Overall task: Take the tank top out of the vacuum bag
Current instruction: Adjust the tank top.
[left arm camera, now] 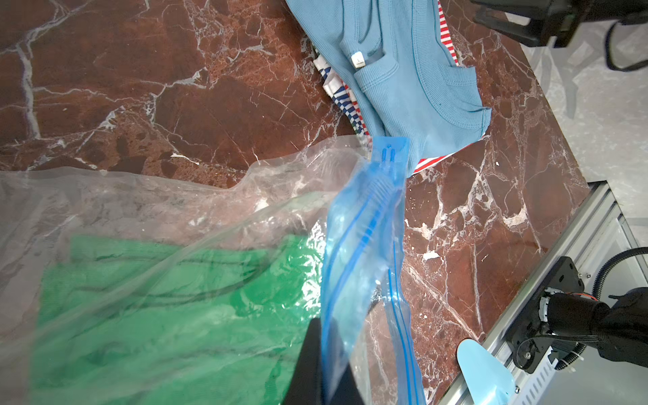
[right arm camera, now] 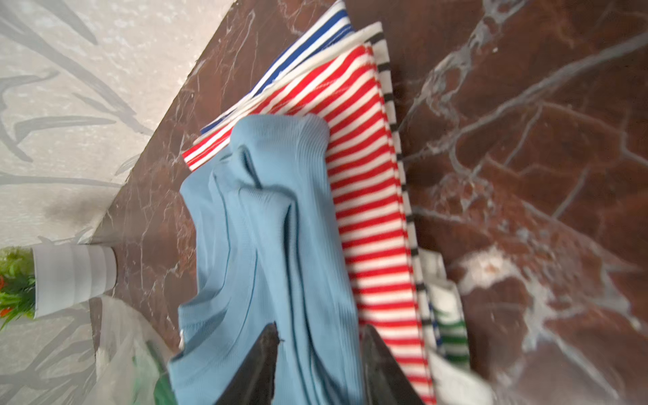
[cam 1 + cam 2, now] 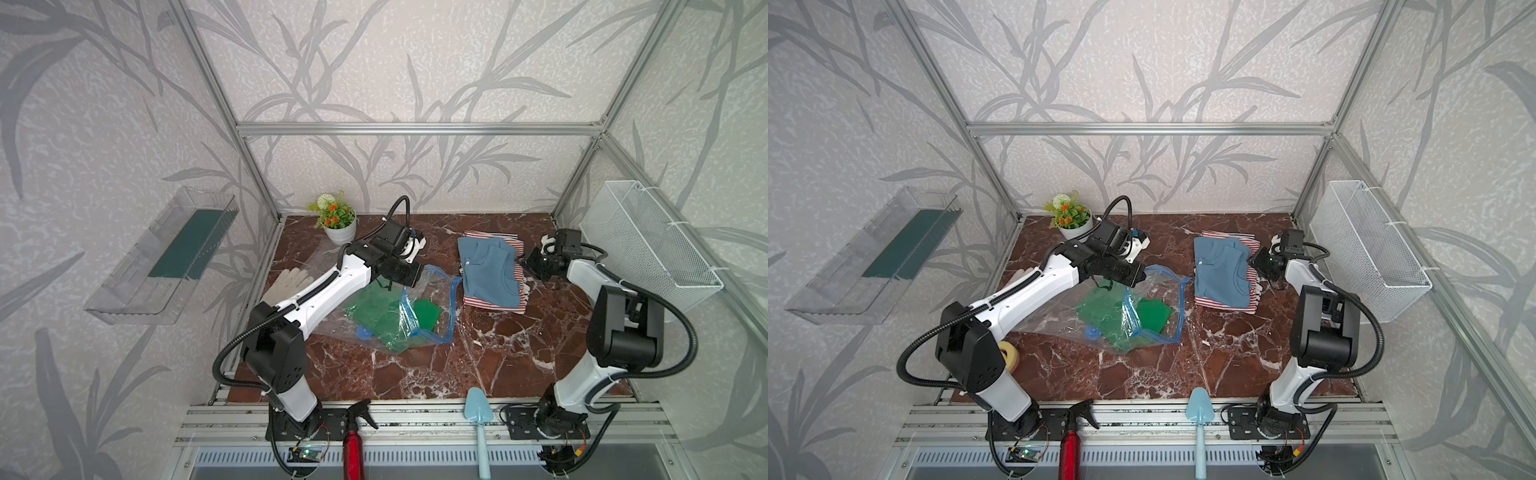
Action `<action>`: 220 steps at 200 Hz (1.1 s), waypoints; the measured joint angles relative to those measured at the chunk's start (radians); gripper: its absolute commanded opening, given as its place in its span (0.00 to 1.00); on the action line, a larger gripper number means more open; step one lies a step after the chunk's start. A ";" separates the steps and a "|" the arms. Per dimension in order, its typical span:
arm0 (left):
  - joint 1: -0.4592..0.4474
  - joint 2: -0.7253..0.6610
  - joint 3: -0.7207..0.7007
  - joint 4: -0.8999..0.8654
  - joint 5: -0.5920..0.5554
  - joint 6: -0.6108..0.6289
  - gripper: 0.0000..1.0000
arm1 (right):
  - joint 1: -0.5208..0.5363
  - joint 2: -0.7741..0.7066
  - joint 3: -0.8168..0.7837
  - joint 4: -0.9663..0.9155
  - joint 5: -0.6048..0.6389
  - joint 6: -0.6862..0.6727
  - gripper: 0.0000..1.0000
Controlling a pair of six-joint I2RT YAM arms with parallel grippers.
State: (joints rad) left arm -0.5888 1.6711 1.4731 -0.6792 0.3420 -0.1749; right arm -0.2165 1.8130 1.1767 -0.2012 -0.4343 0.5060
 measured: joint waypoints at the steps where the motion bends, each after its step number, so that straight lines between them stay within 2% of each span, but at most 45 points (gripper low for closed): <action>1: 0.000 0.000 0.000 0.000 0.000 0.000 0.00 | 0.000 0.004 0.002 0.002 -0.001 0.000 0.40; 40: 0.000 0.000 0.000 -0.001 0.000 0.007 0.00 | 0.000 0.200 0.121 0.093 -0.046 0.019 0.41; 103: 0.001 0.008 0.000 -0.002 0.003 0.016 0.00 | 0.000 0.307 0.225 0.177 -0.120 0.052 0.39; 115: 0.001 0.013 0.000 -0.002 0.003 0.018 0.00 | 0.000 0.322 0.230 0.183 -0.133 0.059 0.36; 140: 0.001 0.023 0.004 -0.007 0.003 0.020 0.00 | 0.000 0.357 0.255 0.200 -0.170 0.071 0.23; 161: 0.001 0.031 0.014 -0.009 0.003 0.024 0.00 | 0.002 0.365 0.261 0.204 -0.187 0.073 0.08; 175: 0.001 0.032 0.016 -0.010 0.002 0.025 0.00 | 0.004 0.365 0.261 0.216 -0.198 0.074 0.01; 220: 0.001 0.033 0.016 -0.011 0.002 0.025 0.00 | 0.009 0.346 0.232 0.257 -0.202 0.078 0.00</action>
State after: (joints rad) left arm -0.5877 1.7039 1.4895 -0.6899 0.3443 -0.1497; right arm -0.2077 2.1586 1.4090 0.0563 -0.6365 0.5838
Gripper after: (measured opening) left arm 0.047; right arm 0.054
